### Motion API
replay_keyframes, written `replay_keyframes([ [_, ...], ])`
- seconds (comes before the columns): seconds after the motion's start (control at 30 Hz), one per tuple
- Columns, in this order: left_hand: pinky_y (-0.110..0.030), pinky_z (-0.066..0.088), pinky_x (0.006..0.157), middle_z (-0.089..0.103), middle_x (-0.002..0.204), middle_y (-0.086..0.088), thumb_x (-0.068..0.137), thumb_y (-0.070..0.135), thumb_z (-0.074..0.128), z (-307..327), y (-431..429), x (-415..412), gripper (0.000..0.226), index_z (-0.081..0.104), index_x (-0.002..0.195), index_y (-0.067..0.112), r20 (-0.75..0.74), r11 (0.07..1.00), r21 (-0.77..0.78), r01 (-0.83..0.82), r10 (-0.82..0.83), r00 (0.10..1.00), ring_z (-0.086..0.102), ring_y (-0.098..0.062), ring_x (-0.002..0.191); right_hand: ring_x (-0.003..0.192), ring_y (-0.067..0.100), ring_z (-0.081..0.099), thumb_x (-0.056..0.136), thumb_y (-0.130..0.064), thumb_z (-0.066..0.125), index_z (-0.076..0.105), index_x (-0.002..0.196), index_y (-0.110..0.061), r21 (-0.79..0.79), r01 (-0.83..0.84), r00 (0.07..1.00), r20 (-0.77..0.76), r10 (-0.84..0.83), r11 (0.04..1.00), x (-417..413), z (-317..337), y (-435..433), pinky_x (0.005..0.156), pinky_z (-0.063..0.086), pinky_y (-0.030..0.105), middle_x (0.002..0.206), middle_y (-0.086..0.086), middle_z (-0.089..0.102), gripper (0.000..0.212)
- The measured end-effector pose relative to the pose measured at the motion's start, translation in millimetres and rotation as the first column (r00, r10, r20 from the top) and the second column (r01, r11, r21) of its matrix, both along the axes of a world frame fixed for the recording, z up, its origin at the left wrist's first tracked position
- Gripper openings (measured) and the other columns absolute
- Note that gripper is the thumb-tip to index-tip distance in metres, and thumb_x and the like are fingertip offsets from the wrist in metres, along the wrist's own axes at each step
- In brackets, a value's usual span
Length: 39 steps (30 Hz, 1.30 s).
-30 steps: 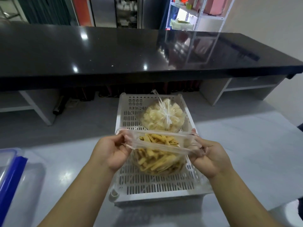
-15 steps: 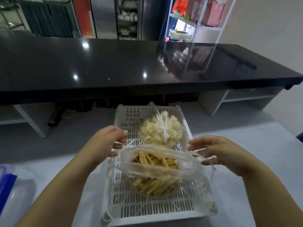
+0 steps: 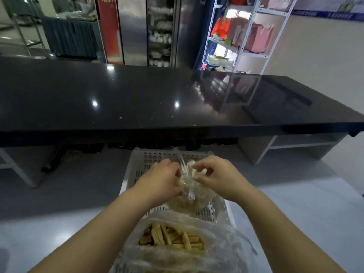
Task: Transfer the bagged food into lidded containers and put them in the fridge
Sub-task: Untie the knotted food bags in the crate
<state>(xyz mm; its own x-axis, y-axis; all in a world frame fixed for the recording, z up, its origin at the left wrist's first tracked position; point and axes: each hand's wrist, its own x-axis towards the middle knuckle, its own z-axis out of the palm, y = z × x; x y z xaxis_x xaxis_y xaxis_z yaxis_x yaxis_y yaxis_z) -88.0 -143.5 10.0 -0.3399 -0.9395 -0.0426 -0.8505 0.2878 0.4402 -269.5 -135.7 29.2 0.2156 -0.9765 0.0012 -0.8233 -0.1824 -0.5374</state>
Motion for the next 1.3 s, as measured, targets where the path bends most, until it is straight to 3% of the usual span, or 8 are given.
replay_keyframes([
  [0.23,-0.024,0.044,0.079,0.047,0.094,0.011,0.076,0.036,0.075,-18.3,-2.5,0.1,0.021,0.064,0.090,0.024,-0.150,0.989,-0.118,-0.087,0.069,0.986,0.050,-0.010,0.092,0.096,0.010,0.042,0.083,-0.042,0.067,0.071,0.100,-0.032,-0.061,-0.112,0.982,-0.159,0.101,0.992,11.0,-23.3,-14.1,0.084,0.043,0.028,0.093,-0.011,0.044,0.021],
  [0.4,-0.028,0.045,0.076,0.051,0.086,0.009,0.082,0.026,0.070,-25.2,2.7,2.5,0.012,0.067,0.075,0.016,-0.178,0.975,-0.206,-0.082,0.045,0.983,0.052,-0.013,0.088,0.072,0.004,0.056,0.082,-0.026,0.072,0.068,0.072,-0.025,0.012,0.032,0.961,0.273,-0.034,0.999,11.5,-27.0,-8.5,0.068,0.047,0.021,0.073,-0.010,0.062,0.010],
  [0.6,-0.020,0.046,0.073,0.059,0.086,0.012,0.083,0.029,0.069,-16.4,13.6,17.8,0.012,0.065,0.077,0.019,-0.180,0.986,-0.165,0.007,-0.037,0.983,0.055,-0.006,0.083,0.055,0.004,0.056,0.086,-0.002,0.063,0.065,0.072,-0.013,0.048,0.170,0.606,0.783,-0.143,0.984,-6.9,-12.9,-1.5,0.054,0.046,0.015,0.061,-0.005,0.063,0.018],
  [0.73,-0.010,0.043,0.068,0.060,0.084,0.012,0.081,0.030,0.070,-6.0,21.8,25.0,0.014,0.064,0.071,0.024,-0.257,0.996,-0.089,-0.016,-0.008,0.966,0.057,-0.002,0.080,0.060,0.012,0.059,0.090,-0.004,0.059,0.065,0.079,-0.011,-0.007,0.285,0.491,0.860,-0.139,0.959,-14.7,-5.4,1.5,0.059,0.053,0.022,0.065,0.001,0.064,0.014],
  [0.83,-0.016,0.048,0.070,0.058,0.086,0.011,0.083,0.033,0.068,-4.6,24.5,23.4,0.014,0.062,0.077,0.022,-0.224,0.999,-0.033,-0.044,0.035,0.974,0.057,-0.004,0.080,0.067,0.011,0.068,0.087,0.001,0.060,0.066,0.088,-0.008,0.084,0.137,0.433,0.891,-0.136,0.987,-13.3,-3.9,4.4,0.059,0.055,0.020,0.072,0.001,0.072,0.011],
  [0.93,-0.018,0.046,0.064,0.056,0.088,0.011,0.081,0.040,0.068,-3.0,26.6,18.4,0.020,0.056,0.082,0.024,-0.250,0.997,0.011,-0.079,0.079,0.965,0.056,-0.006,0.076,0.079,0.011,0.070,0.081,0.008,0.065,0.068,0.095,-0.013,0.145,0.017,0.587,0.799,-0.127,0.989,-18.2,-9.0,6.0,0.064,0.055,0.020,0.087,0.002,0.075,0.026],
  [1.07,-0.022,0.048,0.069,0.054,0.088,0.012,0.073,0.049,0.073,0.2,23.4,9.2,0.028,0.056,0.086,0.030,-0.192,0.997,-0.019,-0.078,0.073,0.979,0.055,-0.006,0.076,0.078,0.001,0.063,0.077,-0.011,0.076,0.070,0.090,-0.033,0.030,0.009,0.920,0.392,-0.020,1.000,-15.7,-21.7,7.3,0.071,0.050,0.016,0.090,-0.011,0.069,0.027],
  [1.3,-0.020,0.050,0.069,0.063,0.073,0.013,0.078,0.037,0.073,-4.0,26.3,10.0,0.012,0.068,0.073,0.027,-0.225,0.994,-0.040,-0.105,0.093,0.970,0.058,0.000,0.073,0.080,0.003,0.053,0.078,-0.026,0.076,0.075,0.085,-0.024,-0.185,-0.161,0.983,0.062,0.175,0.969,5.3,-35.6,2.3,0.072,0.049,0.025,0.087,-0.016,0.052,0.008],
])
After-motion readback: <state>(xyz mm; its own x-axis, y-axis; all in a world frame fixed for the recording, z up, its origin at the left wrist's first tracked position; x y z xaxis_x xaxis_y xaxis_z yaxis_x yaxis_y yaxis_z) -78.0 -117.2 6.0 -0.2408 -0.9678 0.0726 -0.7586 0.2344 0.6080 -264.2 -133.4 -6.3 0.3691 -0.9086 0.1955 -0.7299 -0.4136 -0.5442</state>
